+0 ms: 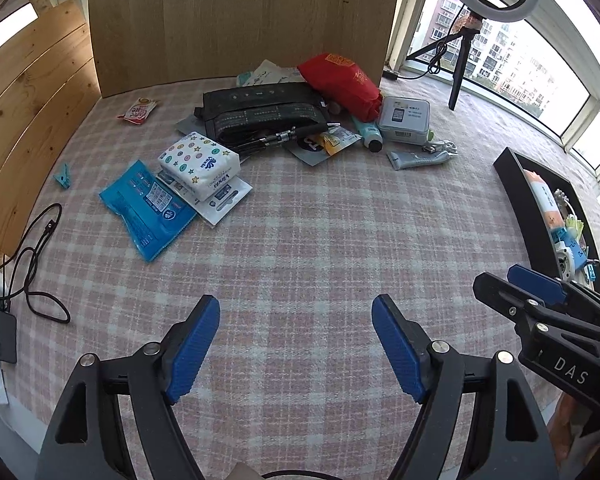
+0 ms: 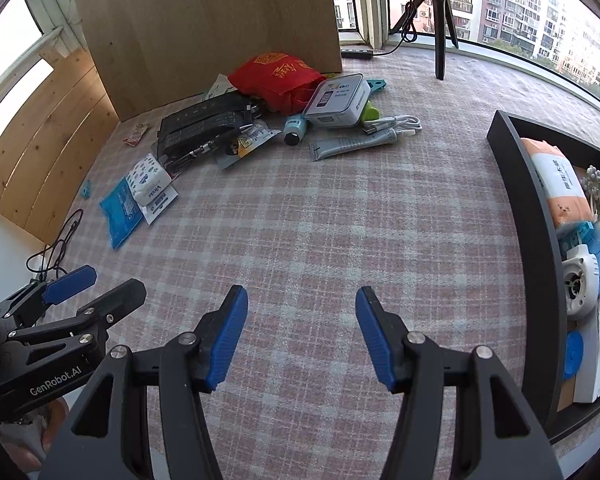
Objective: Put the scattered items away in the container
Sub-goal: 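Withdraw both open grippers from the tray toward the remaining pile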
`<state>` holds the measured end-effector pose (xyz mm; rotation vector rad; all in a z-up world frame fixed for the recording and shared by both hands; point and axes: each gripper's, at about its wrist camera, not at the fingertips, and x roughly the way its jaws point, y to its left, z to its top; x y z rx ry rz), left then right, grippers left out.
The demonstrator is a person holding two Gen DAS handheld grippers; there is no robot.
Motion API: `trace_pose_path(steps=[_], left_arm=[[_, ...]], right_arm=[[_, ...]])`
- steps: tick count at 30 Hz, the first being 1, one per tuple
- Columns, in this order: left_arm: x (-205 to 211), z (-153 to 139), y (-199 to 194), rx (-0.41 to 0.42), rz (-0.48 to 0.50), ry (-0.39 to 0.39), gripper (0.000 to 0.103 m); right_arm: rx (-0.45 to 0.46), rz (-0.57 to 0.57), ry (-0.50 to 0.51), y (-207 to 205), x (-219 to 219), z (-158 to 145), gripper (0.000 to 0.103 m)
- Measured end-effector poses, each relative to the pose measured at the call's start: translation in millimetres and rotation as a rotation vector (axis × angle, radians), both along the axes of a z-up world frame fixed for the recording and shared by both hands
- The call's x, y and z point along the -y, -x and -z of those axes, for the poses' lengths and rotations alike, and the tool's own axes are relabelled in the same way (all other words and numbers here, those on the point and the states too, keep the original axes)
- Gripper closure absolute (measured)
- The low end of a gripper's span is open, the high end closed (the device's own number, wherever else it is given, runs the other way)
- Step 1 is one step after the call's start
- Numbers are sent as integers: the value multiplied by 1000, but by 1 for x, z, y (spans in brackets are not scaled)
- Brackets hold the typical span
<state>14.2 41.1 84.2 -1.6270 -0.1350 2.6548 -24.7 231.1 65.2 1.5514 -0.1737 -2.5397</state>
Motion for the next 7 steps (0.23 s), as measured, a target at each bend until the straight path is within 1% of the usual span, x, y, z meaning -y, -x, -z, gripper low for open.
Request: trace_pose_path(steps=[7], left_arm=[[1, 0, -2, -2, 3, 8, 26]], right_arm=[[4, -4, -3, -1, 1, 2, 47]])
